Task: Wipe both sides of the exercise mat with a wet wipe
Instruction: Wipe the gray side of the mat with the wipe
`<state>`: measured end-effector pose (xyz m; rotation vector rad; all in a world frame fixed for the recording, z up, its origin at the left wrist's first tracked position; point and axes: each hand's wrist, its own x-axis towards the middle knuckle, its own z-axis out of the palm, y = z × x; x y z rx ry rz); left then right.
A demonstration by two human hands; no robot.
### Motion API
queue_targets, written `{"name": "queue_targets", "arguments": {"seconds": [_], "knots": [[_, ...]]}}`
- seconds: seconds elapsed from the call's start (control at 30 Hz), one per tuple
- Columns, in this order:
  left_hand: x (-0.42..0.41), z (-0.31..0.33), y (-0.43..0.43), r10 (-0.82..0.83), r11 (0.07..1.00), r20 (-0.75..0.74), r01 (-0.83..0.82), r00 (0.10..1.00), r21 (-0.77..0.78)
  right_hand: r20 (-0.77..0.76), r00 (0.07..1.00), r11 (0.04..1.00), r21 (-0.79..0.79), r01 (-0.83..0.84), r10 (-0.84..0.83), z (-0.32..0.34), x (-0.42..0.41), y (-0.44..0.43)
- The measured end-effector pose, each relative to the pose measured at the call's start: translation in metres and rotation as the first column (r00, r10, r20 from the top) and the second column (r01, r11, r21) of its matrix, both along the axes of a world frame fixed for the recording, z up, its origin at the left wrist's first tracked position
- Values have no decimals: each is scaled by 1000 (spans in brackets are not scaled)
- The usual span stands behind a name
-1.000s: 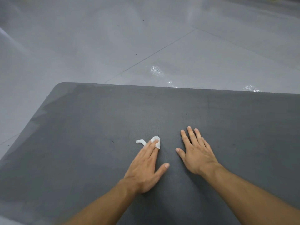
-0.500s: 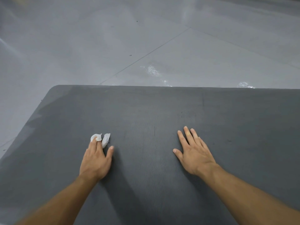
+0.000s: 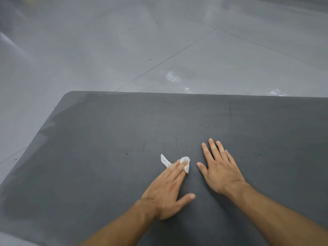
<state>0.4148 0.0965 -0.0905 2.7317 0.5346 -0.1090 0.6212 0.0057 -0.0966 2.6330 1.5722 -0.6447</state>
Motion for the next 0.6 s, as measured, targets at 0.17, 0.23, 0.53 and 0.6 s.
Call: {"name": "queue_targets", "arguments": {"seconds": [0.17, 0.23, 0.53, 0.6], "knots": [[-25, -17, 41, 222, 974, 7, -222, 975, 48, -8, 1000, 1000, -8, -4, 4, 4, 2, 1], [-42, -18, 66, 343, 936, 49, -346, 938, 65, -16, 1000, 1000, -10, -11, 11, 5, 3, 0], [-104, -26, 119, 810, 585, -5, -808, 586, 64, -17, 1000, 1000, -18, -21, 20, 0, 3, 1], [-103, -28, 112, 670, 739, 61, -673, 739, 38, -13, 1000, 1000, -11, -20, 20, -3, 3, 0]]}}
